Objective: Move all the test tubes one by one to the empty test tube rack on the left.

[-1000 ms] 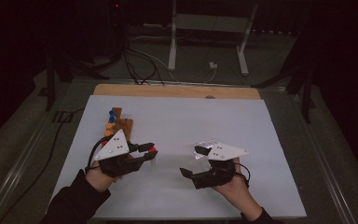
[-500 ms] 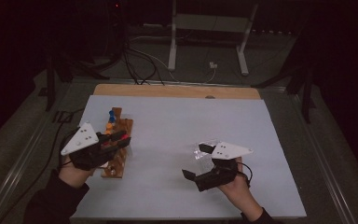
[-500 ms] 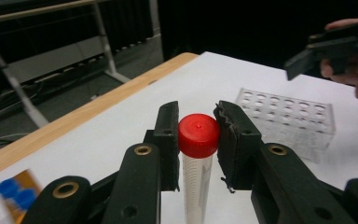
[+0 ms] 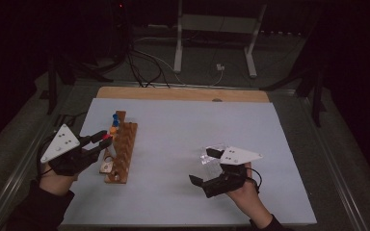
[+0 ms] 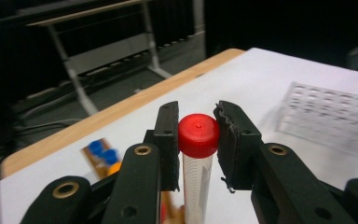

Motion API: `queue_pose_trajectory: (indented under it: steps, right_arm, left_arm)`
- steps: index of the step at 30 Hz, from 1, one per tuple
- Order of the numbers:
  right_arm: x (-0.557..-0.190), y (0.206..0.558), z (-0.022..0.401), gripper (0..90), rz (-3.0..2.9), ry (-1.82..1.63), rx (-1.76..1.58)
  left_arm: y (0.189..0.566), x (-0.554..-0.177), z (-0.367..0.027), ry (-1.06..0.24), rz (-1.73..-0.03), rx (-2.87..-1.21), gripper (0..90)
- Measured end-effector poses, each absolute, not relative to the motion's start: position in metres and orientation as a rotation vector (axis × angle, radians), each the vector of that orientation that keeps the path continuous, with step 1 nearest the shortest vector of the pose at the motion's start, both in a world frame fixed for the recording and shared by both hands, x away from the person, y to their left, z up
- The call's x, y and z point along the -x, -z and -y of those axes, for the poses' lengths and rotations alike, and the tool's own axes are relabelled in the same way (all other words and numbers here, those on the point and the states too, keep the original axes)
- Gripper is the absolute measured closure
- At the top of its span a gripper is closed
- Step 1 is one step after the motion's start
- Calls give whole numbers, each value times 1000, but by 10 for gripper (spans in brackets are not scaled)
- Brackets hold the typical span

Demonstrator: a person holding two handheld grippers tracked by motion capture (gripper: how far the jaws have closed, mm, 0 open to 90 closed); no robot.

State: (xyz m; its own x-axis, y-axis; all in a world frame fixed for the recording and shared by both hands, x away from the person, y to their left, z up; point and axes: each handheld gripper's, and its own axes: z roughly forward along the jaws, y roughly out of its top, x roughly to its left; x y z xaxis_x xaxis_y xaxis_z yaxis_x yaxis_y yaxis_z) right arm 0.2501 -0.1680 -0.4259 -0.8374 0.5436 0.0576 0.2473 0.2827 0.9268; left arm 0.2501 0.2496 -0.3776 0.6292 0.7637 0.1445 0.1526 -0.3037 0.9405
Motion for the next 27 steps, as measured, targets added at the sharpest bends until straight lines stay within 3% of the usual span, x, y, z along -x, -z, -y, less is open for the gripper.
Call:
queue_pose_trajectory:
  steps: [27]
  right_arm:
    - [-249, 425, 170, 0, -2284, -1571, -721]
  left_arm:
    - [423, -263, -264, -658, -885, -1883, 720]
